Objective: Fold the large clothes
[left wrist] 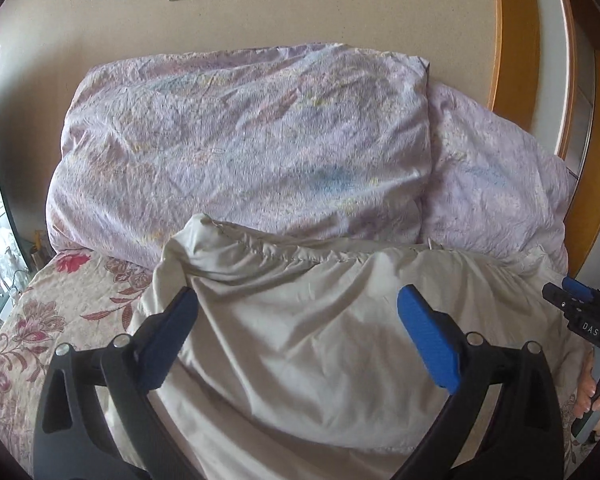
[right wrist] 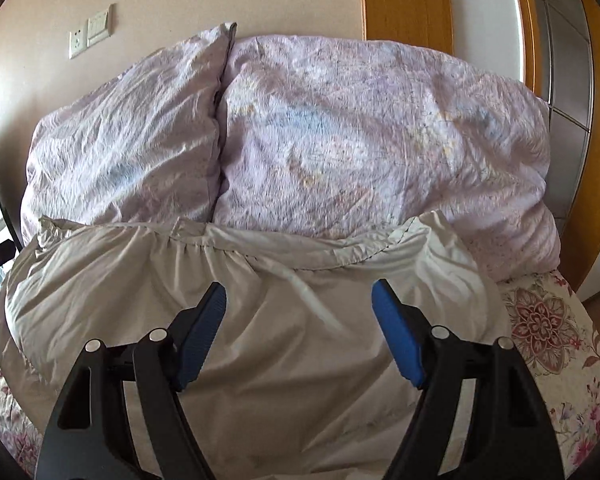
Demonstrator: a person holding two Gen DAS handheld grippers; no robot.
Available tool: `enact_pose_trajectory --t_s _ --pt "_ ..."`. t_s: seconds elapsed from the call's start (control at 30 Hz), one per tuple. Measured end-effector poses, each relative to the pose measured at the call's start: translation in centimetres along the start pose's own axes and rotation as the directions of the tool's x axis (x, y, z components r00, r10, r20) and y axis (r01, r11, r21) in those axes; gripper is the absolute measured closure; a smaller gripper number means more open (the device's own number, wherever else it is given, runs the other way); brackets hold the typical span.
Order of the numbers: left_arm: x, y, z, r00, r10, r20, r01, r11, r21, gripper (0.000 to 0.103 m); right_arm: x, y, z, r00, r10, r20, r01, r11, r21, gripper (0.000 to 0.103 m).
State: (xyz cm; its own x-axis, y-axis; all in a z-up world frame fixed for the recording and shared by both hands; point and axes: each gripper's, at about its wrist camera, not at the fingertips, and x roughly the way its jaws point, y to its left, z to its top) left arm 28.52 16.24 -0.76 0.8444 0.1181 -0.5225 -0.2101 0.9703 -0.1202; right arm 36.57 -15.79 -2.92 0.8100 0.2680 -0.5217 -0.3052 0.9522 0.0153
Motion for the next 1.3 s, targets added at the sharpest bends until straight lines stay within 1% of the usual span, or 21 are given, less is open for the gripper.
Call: enact_pose_trajectory --t_s 0.03,0.07,0.13,0.2,0.23,0.27,0.33,0.37,0.43,0.57,0.7,0.8,0.9,1.03,1.1,1.23,1.27,1.3 --pt "0.6 -0.2 0.0 1.0 0.011 -0.01 -0.01 1.0 0.008 0.003 0.4 0.3 0.0 1.0 -0.019 -0.007 0.019 1.0 -0.008 0.026" --pt "1.3 -0.4 -0.1 0.999 0.037 -0.018 -0.036 0.999 0.024 0.003 1.0 0.4 0.0 0.999 -0.045 -0.02 0.045 0.999 -0.01 0.026" --pt "2.9 -0.9 -0.1 0.994 0.105 -0.03 -0.103 0.993 0.064 0.003 2.8 0.5 0.0 0.995 -0.072 -0.076 0.072 0.997 -0.002 0.026" --pt "4.5 -0.9 -0.2 0.986 0.156 -0.058 -0.152 0.986 0.075 0.003 4.9 0.6 -0.4 0.984 -0.103 -0.149 0.104 0.995 -0.002 0.026" --pt "5.4 -0.7 -0.3 0.984 0.161 -0.081 -0.156 0.986 0.066 0.003 6.0 0.6 -0.6 0.976 -0.115 -0.184 0.117 0.993 -0.002 0.024" --pt "6.2 -0.5 -0.4 0.981 0.159 -0.109 -0.155 0.987 0.052 0.003 6.8 0.5 -0.8 0.973 -0.12 -0.199 0.121 0.993 -0.006 0.02" --pt "7.7 0.1 -0.7 0.974 0.169 -0.15 -0.167 0.986 0.027 0.002 7.8 0.4 -1.1 0.971 -0.129 -0.202 0.131 0.991 -0.005 0.017" --pt "8.3 0.3 -0.9 0.974 0.168 -0.155 -0.167 0.986 0.017 0.002 8.1 0.4 -1.2 0.971 -0.133 -0.2 0.135 0.991 -0.003 0.016" --pt "8.8 0.6 -1.0 0.972 0.178 -0.152 -0.179 0.984 0.007 0.002 8.7 0.3 -1.5 0.97 -0.137 -0.201 0.14 0.99 0.002 0.014" --pt "9.6 0.2 -1.7 0.969 0.208 -0.134 -0.206 0.978 0.03 0.002 9.4 0.1 -2.1 0.971 -0.131 -0.199 0.138 0.99 0.019 0.012" --pt "10.4 0.4 -2.0 0.97 0.204 -0.132 -0.202 0.979 0.026 0.002 9.7 0.0 -2.5 0.974 -0.113 -0.196 0.122 0.992 0.037 0.01" --pt "11.1 0.4 -2.1 0.969 0.201 -0.144 -0.199 0.98 0.027 0.002 9.9 -0.1 -2.9 0.974 -0.105 -0.2 0.117 0.992 0.046 0.01" --pt "11.7 0.5 -2.2 0.966 0.195 -0.172 -0.193 0.981 0.028 0.002 10.3 -0.2 -3.1 0.971 -0.1 -0.218 0.113 0.992 0.049 0.01" --pt "12.7 0.3 -2.2 0.954 0.216 -0.208 -0.21 0.976 0.051 0.002 11.6 -0.5 -3.1 0.962 -0.091 -0.257 0.106 0.993 0.044 0.008" --pt "13.0 0.3 -2.2 0.95 0.225 -0.218 -0.217 0.974 0.06 0.002 12.0 -0.4 -3.1 0.955 -0.103 -0.277 0.116 0.993 0.029 0.008" --pt "12.2 0.4 -2.1 0.947 0.225 -0.228 -0.215 0.974 0.072 0.002 12.1 -0.1 -2.4 0.936 -0.13 -0.326 0.14 0.99 0.006 0.007" --pt "11.5 0.5 -2.0 0.949 0.222 -0.226 -0.21 0.975 0.077 0.002 11.5 0.0 -2.0 0.939 -0.133 -0.318 0.143 0.99 0.009 0.008" --pt "10.7 0.7 -1.8 0.954 0.209 -0.215 -0.196 0.977 0.079 0.002 10.4 -0.3 -1.6 0.951 -0.13 -0.28 0.14 0.99 0.018 0.008"
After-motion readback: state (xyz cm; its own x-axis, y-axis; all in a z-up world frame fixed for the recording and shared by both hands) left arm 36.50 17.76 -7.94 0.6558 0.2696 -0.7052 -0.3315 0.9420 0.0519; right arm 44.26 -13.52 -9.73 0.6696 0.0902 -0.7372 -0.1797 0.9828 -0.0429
